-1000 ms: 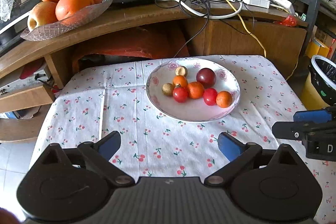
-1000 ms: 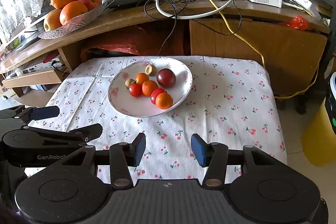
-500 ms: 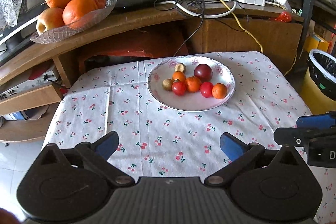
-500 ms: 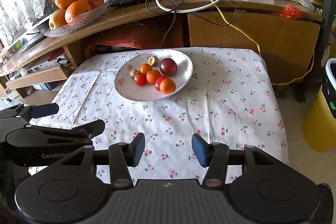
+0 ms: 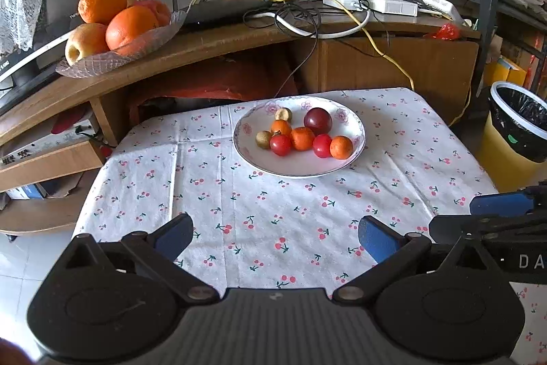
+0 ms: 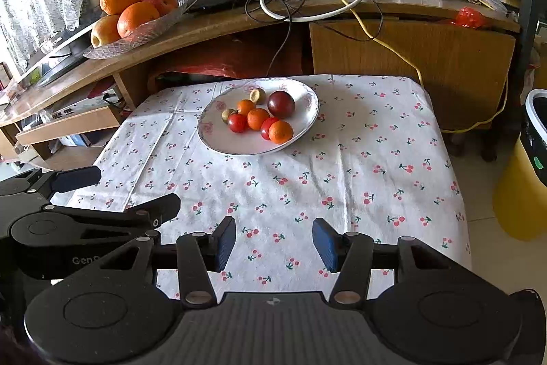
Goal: Organize fruits
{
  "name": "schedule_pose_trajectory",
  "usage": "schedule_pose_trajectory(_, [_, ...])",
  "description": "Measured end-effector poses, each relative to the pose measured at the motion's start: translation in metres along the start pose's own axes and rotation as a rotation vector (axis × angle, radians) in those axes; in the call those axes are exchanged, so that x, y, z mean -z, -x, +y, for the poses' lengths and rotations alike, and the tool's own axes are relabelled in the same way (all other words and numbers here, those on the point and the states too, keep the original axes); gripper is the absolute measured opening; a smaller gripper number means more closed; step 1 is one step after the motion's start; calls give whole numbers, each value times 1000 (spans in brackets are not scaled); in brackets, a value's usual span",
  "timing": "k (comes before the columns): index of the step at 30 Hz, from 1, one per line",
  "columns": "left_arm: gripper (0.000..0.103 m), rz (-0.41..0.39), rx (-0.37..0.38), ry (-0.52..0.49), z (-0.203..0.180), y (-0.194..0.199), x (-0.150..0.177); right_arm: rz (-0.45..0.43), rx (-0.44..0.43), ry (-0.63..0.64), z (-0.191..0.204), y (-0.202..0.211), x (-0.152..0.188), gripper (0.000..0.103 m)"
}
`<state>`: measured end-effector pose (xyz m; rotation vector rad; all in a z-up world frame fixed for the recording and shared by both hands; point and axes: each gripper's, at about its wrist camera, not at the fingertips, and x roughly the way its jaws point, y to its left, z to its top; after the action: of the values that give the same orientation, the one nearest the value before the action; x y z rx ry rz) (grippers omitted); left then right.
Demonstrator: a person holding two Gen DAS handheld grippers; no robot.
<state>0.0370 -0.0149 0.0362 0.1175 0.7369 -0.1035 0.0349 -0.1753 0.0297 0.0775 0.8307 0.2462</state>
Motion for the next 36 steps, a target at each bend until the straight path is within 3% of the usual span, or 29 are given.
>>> schedule_pose_trajectory(36, [103,18,-26,23,-3,24,24,7,14,14,11,18,22,47])
